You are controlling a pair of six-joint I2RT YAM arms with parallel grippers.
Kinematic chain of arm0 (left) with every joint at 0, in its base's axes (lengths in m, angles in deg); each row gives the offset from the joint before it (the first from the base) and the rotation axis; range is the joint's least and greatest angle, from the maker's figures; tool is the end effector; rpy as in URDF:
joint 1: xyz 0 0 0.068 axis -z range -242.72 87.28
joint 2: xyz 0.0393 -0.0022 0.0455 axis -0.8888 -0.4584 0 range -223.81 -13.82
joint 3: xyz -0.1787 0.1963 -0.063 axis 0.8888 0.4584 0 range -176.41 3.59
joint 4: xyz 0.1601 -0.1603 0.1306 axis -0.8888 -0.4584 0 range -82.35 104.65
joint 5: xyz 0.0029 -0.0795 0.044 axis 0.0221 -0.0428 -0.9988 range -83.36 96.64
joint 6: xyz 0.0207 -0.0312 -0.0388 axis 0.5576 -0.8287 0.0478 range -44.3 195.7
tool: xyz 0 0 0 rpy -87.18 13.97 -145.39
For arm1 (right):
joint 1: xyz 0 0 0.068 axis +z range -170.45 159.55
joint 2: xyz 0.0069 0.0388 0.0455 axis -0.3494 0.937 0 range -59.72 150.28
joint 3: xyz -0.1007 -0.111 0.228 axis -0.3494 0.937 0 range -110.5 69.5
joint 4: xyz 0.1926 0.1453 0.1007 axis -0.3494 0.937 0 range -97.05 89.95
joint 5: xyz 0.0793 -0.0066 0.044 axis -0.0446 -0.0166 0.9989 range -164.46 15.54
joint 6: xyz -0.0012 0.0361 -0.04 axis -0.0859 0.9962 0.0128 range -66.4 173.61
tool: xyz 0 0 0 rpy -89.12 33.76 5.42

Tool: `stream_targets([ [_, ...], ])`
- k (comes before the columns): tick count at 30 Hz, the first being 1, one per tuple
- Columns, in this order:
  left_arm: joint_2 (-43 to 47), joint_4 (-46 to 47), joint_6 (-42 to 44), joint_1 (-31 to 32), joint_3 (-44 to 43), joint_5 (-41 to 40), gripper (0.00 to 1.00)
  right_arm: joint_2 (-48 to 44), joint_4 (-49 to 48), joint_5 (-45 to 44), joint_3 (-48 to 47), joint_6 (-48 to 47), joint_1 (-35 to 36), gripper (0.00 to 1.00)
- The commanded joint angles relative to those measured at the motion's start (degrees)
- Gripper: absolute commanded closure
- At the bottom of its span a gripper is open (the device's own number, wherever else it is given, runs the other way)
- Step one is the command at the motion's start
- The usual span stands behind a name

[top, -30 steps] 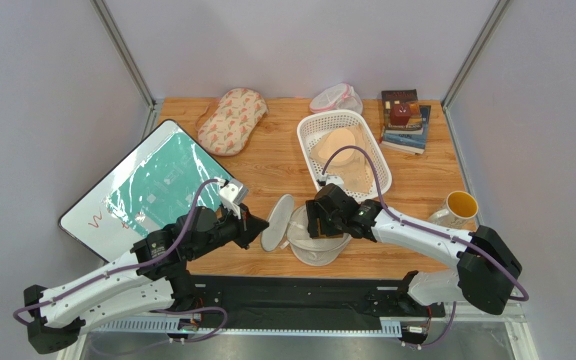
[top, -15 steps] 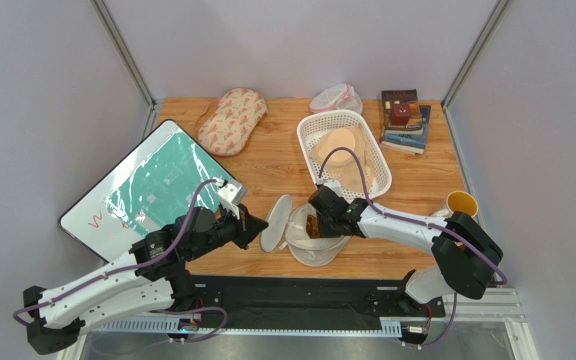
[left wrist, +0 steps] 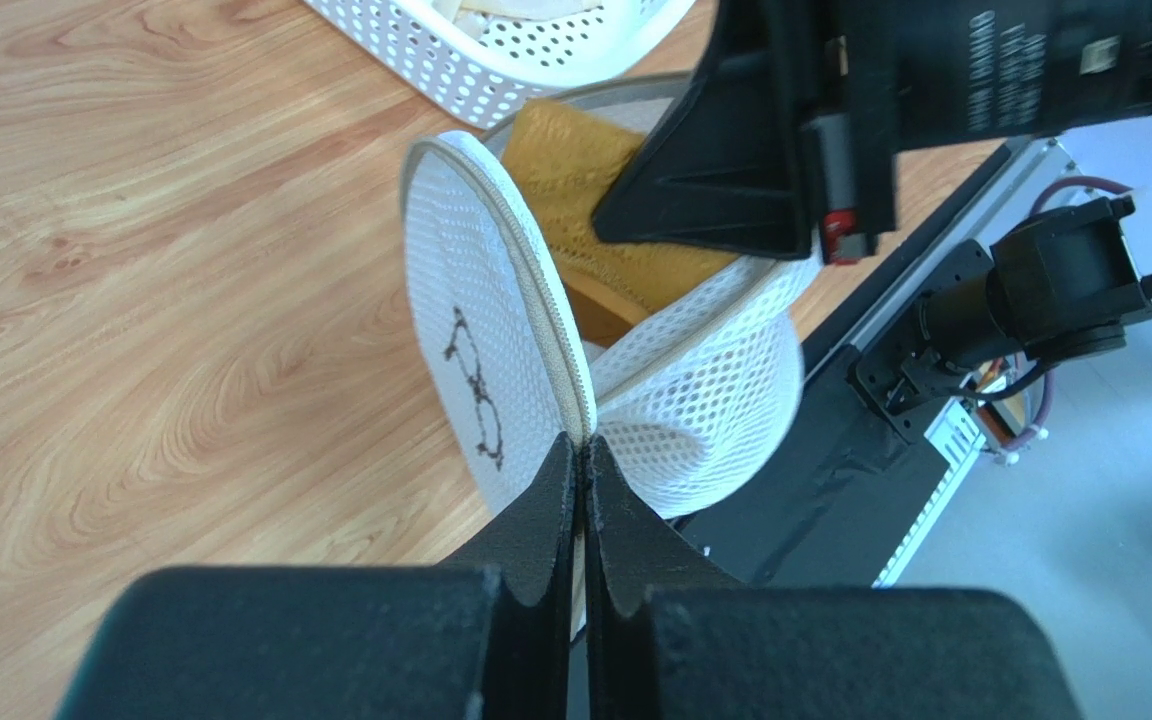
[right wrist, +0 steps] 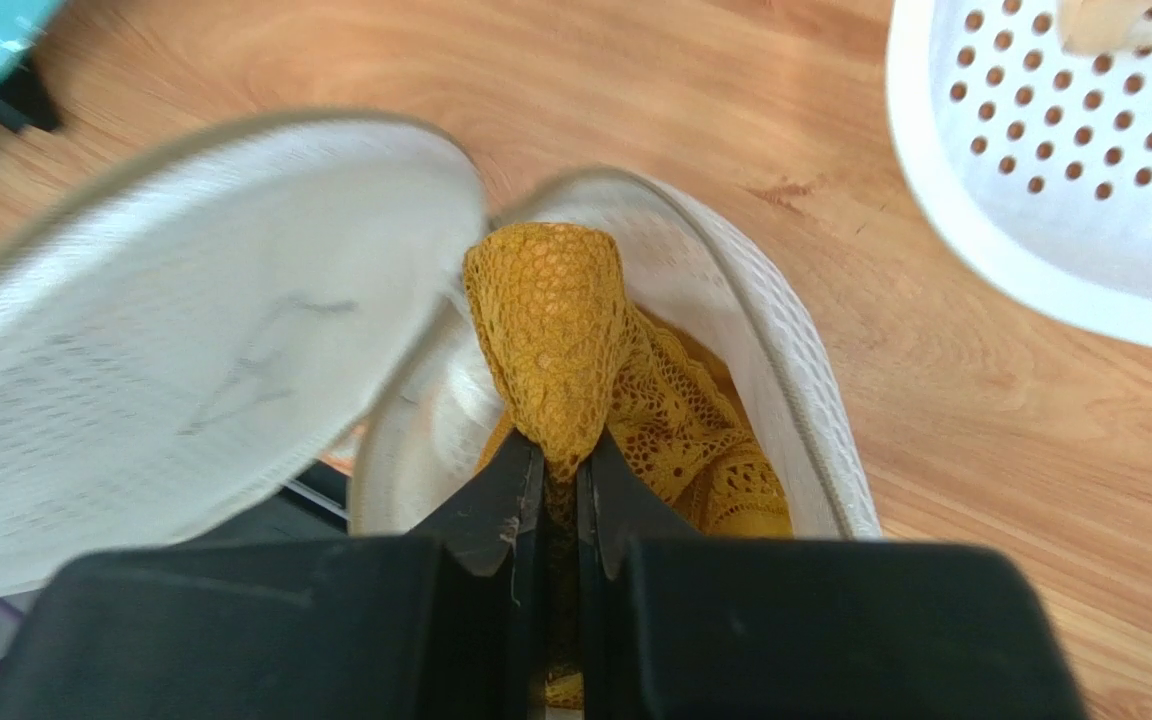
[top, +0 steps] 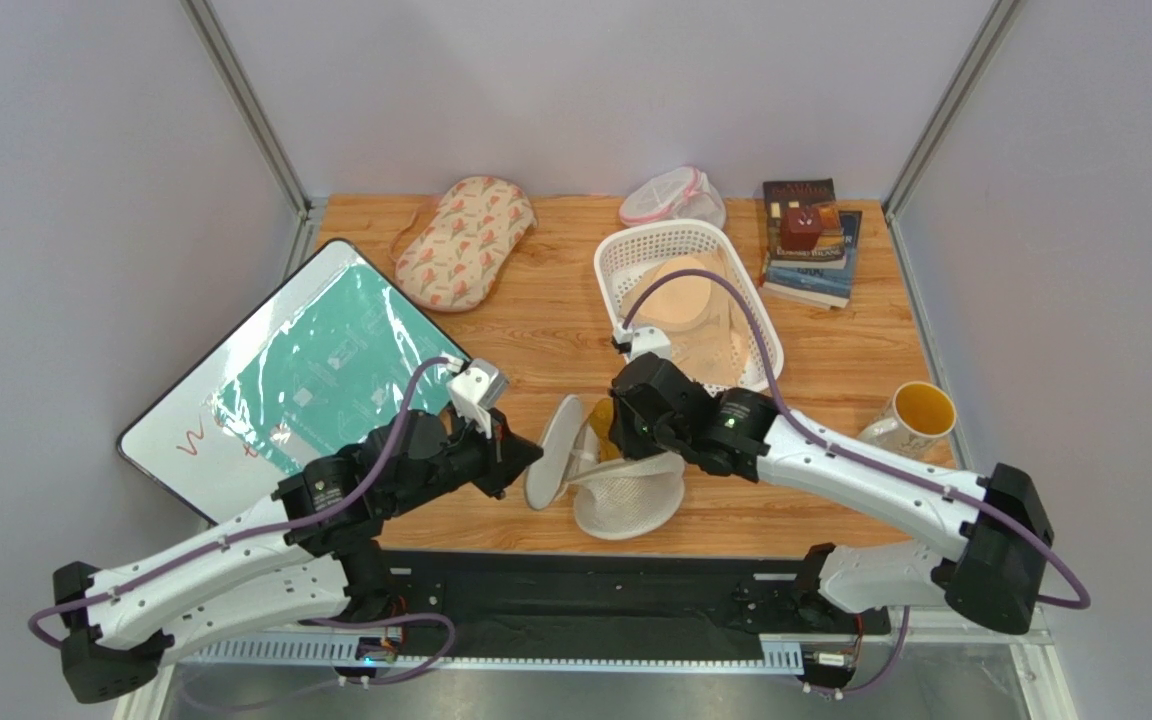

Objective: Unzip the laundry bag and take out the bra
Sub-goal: Pick up the bra from the laundry bag.

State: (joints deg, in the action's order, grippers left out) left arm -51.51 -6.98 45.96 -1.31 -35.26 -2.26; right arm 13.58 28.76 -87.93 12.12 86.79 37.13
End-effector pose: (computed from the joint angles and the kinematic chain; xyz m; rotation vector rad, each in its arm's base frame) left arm 0.0800 -0.1353 0.3017 0.4487 1.9840 -0.8960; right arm 0.1482 0.2180 0.2716 -0.4250 2.4466 0.4071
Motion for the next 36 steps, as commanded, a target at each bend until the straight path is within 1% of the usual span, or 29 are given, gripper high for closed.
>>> stream_targets([
  [1, -0.6, 2.0, -0.9, -0.2, -1.6, 1.6, 1.0, -5.8, -0.7, -2.5, -0.6, 0.2, 0.2, 1.0],
  [5, -1.4, 3.7, -1.4, -0.2, -1.2, 4.0, 1.0, -10.5, -7.7, -2.6, 2.8, 1.4, 0.2, 1.0],
  [7, -2.1, 4.5, -1.5, -0.2, -1.1, 5.1, 1.0, -11.6, -8.9, -4.5, 3.4, 1.8, 0.3, 1.0],
  [9, -2.6, 5.4, -1.6, -0.2, -1.3, 6.1, 1.0, -10.8, -8.3, -7.1, 2.5, 1.4, 0.2, 1.0],
  [12, -3.4, 6.2, -1.5, -0.2, -1.5, 7.9, 1.0, -8.9, -7.8, -6.7, 0.9, 0.7, 0.2, 1.0],
  [15, -4.9, 9.8, -2.2, -0.2, -0.8, 11.8, 1.0, -7.5, -13.3, -3.4, 1.5, 1.3, 0.3, 1.0],
  [16, -5.7, 10.4, -2.3, -0.2, -0.8, 12.2, 1.0, -7.3, -15.8, -3.1, 1.6, 1.8, 0.3, 1.0],
  [17, -6.2, 10.8, -2.5, -0.1, -0.8, 12.9, 1.0, -7.1, -16.4, -3.1, 1.1, 2.4, 0.2, 1.0],
  [20, -7.0, 9.9, -2.3, -0.1, -0.5, 12.0, 1.0, -6.8, -16.4, -3.6, -0.9, 2.1, 0.2, 1.0],
  [25, -5.6, 7.2, -2.0, -0.1, 0.2, 9.0, 1.0, -9.9, -15.7, -5.6, -4.0, 1.4, 0.2, 1.0],
  [27, -4.7, 6.9, -2.0, -0.1, 0.8, 9.0, 1.0, -12.5, -15.9, -6.3, -3.6, 1.9, 0.2, 1.0],
  [28, -4.3, 6.3, -2.0, -0.1, 0.9, 7.2, 1.0, -13.3, -16.6, -6.3, -3.4, 1.9, 0.2, 1.0],
  [31, -4.3, 5.5, -1.7, -0.1, 1.2, 7.3, 1.0, -16.9, -18.4, -6.8, -2.0, 2.8, 0.2, 1.0],
  [36, -4.3, 5.1, -1.9, -0.1, 1.9, 6.8, 1.0, -21.0, -20.3, -10.3, 1.0, 4.2, 0.2, 1.0],
])
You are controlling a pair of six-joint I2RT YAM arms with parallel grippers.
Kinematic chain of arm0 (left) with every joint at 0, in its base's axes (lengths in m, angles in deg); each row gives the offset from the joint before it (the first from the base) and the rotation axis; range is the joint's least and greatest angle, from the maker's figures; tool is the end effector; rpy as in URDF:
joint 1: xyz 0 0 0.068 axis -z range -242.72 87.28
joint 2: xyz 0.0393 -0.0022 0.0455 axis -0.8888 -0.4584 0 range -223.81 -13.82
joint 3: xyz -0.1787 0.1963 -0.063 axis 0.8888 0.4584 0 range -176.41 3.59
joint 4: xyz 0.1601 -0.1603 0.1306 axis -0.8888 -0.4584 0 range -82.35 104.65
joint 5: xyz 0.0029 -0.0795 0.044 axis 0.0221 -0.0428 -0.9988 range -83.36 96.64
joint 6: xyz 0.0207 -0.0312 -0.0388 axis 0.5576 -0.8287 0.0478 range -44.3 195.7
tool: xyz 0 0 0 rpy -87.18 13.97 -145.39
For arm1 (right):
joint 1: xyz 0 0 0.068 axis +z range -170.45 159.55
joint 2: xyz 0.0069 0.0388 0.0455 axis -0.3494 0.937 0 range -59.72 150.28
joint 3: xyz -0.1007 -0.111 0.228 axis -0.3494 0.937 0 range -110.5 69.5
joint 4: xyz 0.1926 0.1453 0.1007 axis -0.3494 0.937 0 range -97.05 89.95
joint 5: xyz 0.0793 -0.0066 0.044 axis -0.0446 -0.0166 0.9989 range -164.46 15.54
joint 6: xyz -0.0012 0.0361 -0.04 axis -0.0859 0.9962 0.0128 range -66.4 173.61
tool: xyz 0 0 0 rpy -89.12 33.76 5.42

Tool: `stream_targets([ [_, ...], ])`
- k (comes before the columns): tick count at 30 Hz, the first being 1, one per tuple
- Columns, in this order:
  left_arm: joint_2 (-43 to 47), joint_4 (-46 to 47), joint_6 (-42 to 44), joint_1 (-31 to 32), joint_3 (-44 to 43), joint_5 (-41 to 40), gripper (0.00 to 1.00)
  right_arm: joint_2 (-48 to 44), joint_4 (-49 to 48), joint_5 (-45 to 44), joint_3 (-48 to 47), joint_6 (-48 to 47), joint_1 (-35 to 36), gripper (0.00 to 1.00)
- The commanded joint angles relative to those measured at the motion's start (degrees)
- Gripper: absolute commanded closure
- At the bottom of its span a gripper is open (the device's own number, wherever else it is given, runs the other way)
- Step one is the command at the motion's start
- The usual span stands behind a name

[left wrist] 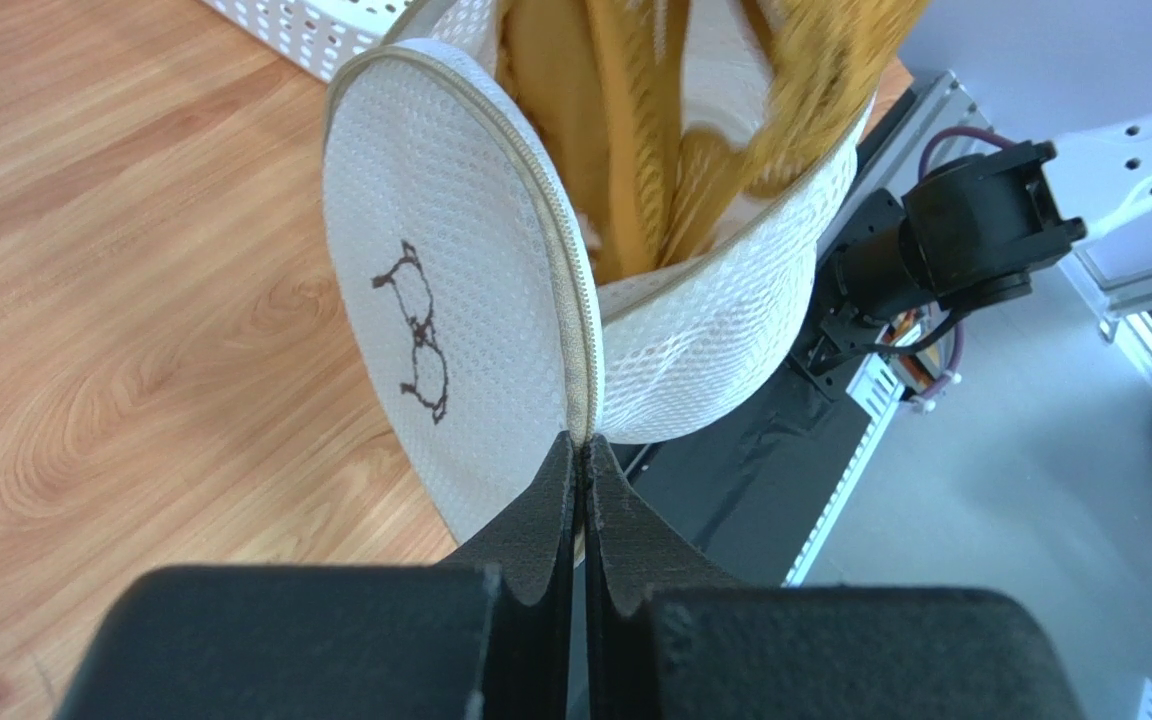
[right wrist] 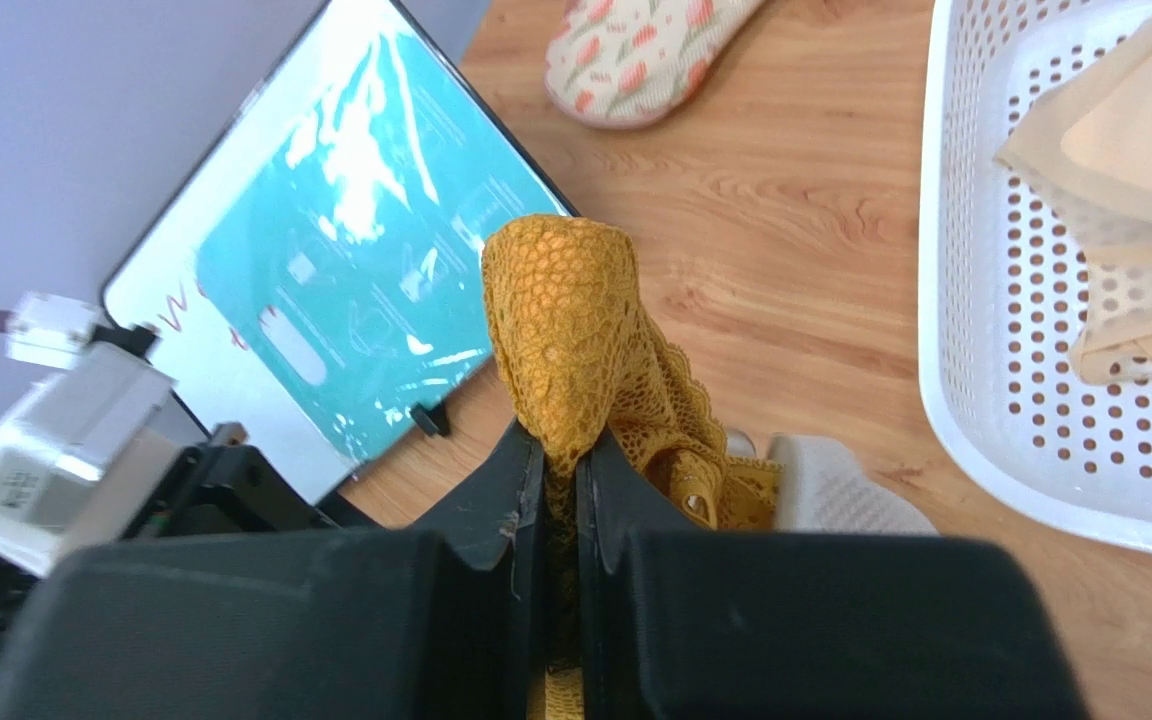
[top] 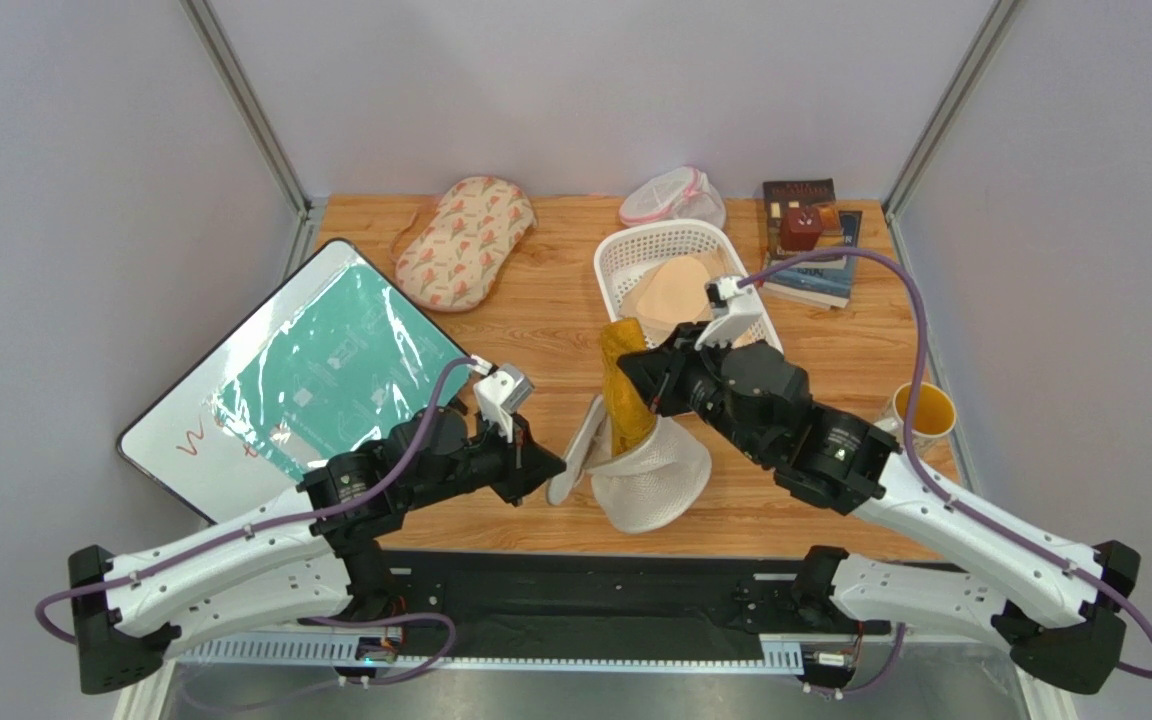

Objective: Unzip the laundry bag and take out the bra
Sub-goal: Pick up the bra from the laundry bag.

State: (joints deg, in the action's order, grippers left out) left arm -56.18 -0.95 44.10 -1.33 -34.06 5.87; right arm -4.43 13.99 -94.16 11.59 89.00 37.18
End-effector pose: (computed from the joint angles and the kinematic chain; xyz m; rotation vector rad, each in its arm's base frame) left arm 0.0851 -0.1550 0.2930 0.5250 2.0115 -1.0398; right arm 0.1245 0.1740 0.3677 -0.1356 1.9454 0.7810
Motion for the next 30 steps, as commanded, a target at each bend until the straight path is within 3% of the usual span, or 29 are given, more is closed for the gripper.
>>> stream_targets([
  [1, 0.4, -1.9, 0.2, -0.1, 0.7, -2.5, 1.0, -3.6, -5.8, -3.9, 2.3, 2.2, 0.1, 1.0],
  [14, 1.9, -7.9, 1.9, -0.7, -1.8, -9.6, 1.0, -5.2, -7.9, 1.4, -0.6, 0.0, 0.1, 1.0],
  [25, 3.9, -10.9, 2.5, -1.6, -3.5, -10.7, 1.0, -1.8, -4.1, 3.9, -13.3, -7.2, -0.9, 1.0],
  [30, 6.0, -12.8, 2.7, -1.8, -3.9, -12.3, 1.0, 1.4, 2.6, 3.6, -24.4, -12.3, -4.0, 1.0],
])
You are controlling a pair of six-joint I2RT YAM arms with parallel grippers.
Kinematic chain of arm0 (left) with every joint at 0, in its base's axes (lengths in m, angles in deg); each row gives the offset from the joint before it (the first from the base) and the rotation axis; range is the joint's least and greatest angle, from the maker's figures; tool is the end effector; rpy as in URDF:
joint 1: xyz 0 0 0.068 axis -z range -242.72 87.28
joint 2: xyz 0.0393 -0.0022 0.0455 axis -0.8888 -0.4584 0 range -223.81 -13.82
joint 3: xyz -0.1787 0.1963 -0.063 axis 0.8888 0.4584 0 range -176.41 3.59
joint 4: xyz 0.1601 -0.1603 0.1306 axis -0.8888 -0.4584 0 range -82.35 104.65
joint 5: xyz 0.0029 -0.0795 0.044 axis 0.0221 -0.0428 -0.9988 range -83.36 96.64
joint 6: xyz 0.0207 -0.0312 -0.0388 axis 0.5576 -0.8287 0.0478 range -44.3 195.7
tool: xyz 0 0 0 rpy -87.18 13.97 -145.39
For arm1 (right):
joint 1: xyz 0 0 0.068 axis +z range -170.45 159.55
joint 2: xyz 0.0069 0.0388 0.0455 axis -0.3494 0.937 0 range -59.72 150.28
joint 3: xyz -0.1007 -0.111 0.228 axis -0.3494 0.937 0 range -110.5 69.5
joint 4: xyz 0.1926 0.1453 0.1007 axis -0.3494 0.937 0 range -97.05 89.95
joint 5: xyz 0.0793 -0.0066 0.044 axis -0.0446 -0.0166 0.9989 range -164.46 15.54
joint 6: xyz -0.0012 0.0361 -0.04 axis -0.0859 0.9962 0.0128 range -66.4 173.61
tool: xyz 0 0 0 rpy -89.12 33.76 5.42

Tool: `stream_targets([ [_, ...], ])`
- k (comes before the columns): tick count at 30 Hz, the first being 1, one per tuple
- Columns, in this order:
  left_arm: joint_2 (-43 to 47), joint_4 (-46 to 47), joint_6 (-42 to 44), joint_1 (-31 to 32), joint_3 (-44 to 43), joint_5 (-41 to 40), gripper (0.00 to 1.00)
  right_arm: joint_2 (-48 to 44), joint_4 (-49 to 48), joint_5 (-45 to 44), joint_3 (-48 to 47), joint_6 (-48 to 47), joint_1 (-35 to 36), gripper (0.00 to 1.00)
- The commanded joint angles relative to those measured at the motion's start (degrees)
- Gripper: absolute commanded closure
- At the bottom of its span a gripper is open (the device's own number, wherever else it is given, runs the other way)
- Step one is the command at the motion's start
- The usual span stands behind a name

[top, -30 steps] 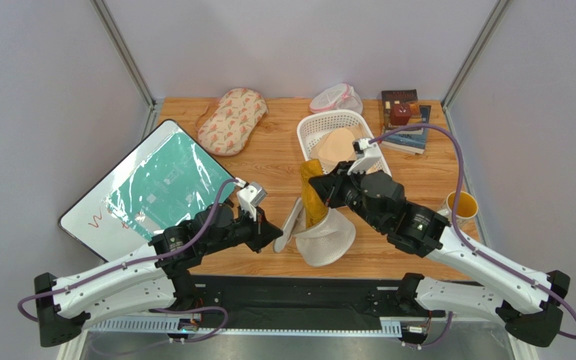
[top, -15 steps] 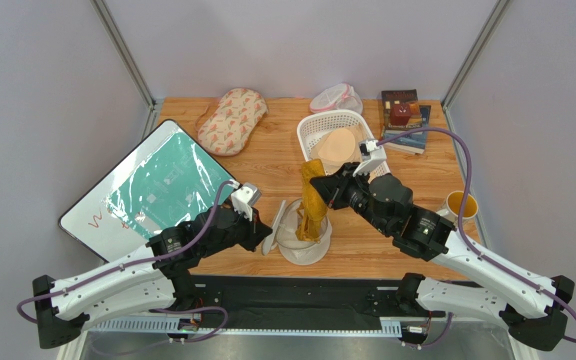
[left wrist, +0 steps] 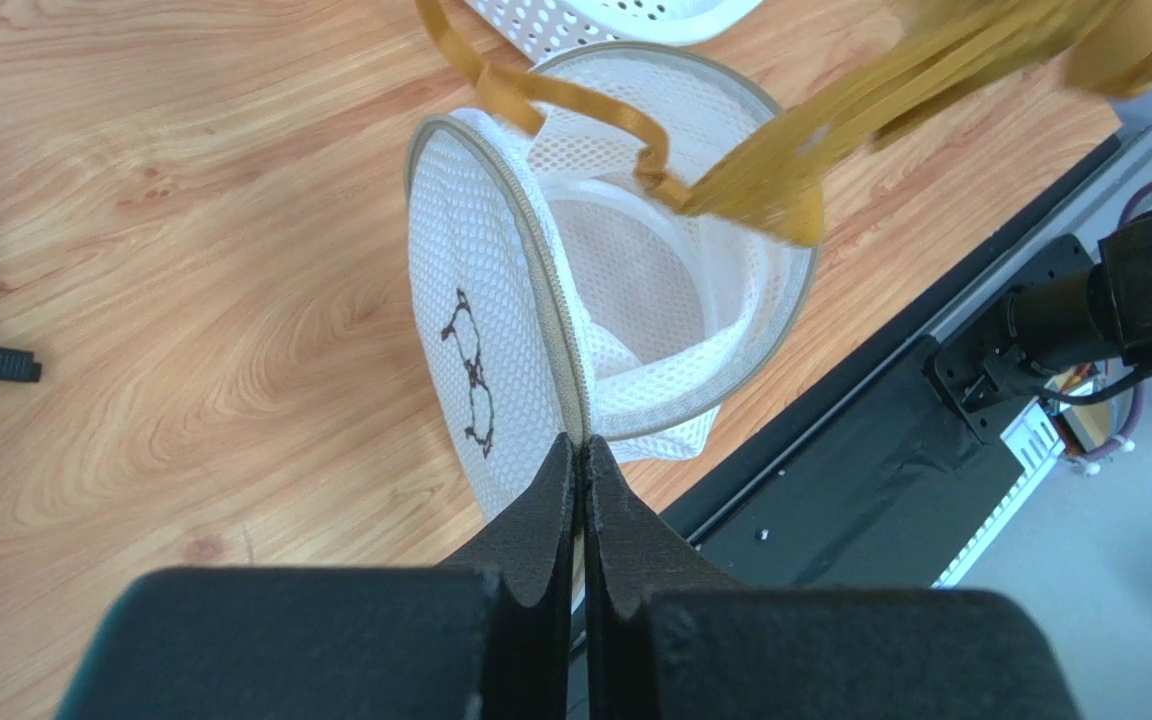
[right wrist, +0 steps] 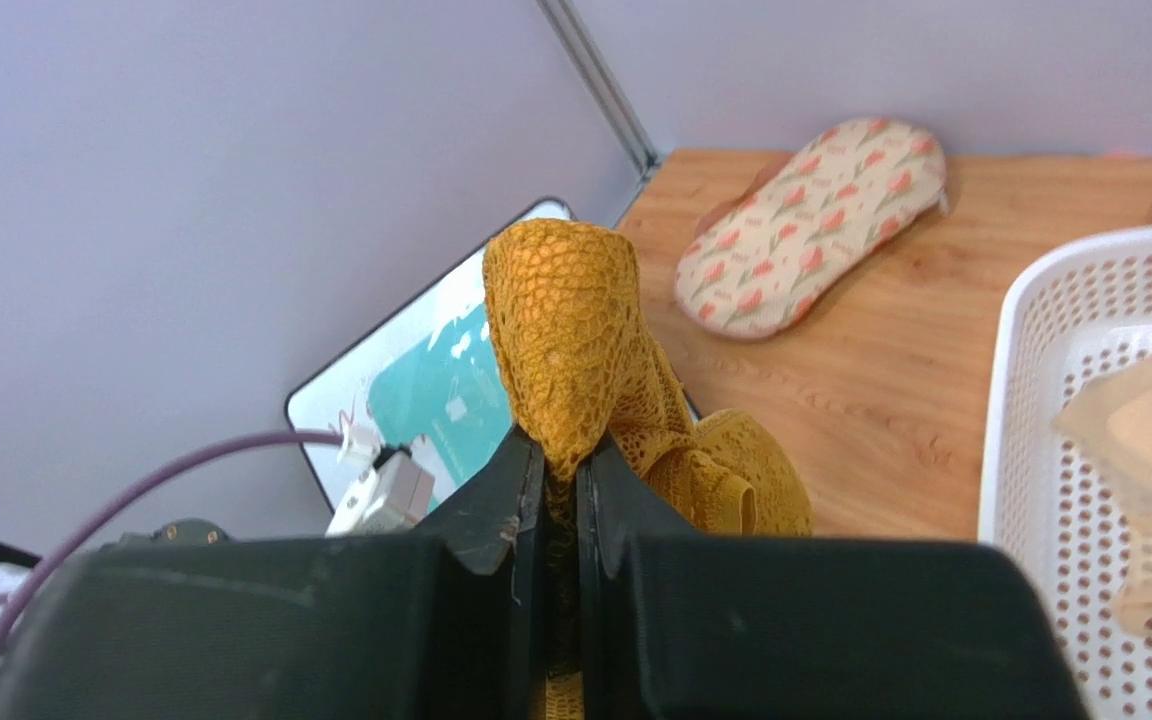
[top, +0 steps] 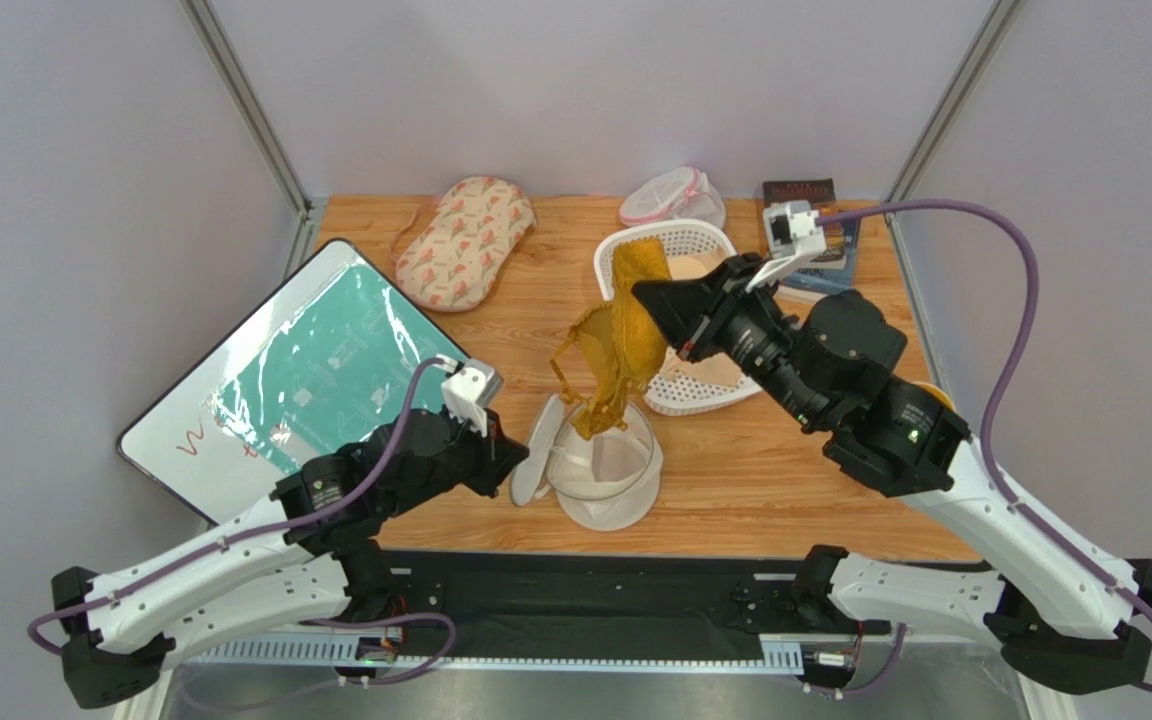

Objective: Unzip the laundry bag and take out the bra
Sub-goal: Pick up the bra from the laundry bag, then place the bra in the bin.

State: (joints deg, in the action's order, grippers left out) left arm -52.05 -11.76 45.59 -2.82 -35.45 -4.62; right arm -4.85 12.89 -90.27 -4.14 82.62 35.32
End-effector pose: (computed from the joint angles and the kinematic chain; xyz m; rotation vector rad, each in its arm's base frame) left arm 0.0837 -0.1306 0.2933 0.4134 2.0607 -0.7877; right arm 0.1143 0.1508 0.4628 -0.1640 1.6621 0.9235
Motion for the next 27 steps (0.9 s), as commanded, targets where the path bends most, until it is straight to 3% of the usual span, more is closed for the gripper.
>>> stream_targets([
  [1, 2.0, -2.1, 1.2, -0.5, -2.7, -1.9, 1.0, 2.5, 4.9, -0.4, -10.3, -6.7, -2.9, 1.0],
  [4, 2.6, -2.4, 1.2, -0.6, -3.0, -1.7, 1.0, 5.5, 8.6, 3.9, -15.1, -7.5, -9.0, 1.0],
  [8, 2.6, -3.2, 1.5, -0.7, -3.8, -1.8, 1.0, 10.9, 10.9, 18.8, -17.0, -4.5, -25.2, 1.0],
  [11, 3.0, -3.8, 1.6, -0.7, -4.1, -2.0, 1.0, 15.5, 11.4, 26.3, -17.1, -3.5, -33.5, 1.0],
  [22, 3.3, -4.7, 2.2, -0.9, -4.8, -1.8, 1.0, 30.3, 10.6, 31.7, -15.0, -6.1, -42.6, 1.0],
  [27, 3.1, -5.0, 2.6, -1.0, -5.6, -1.8, 1.0, 36.5, 13.5, 25.5, -15.6, -7.7, -42.6, 1.0],
])
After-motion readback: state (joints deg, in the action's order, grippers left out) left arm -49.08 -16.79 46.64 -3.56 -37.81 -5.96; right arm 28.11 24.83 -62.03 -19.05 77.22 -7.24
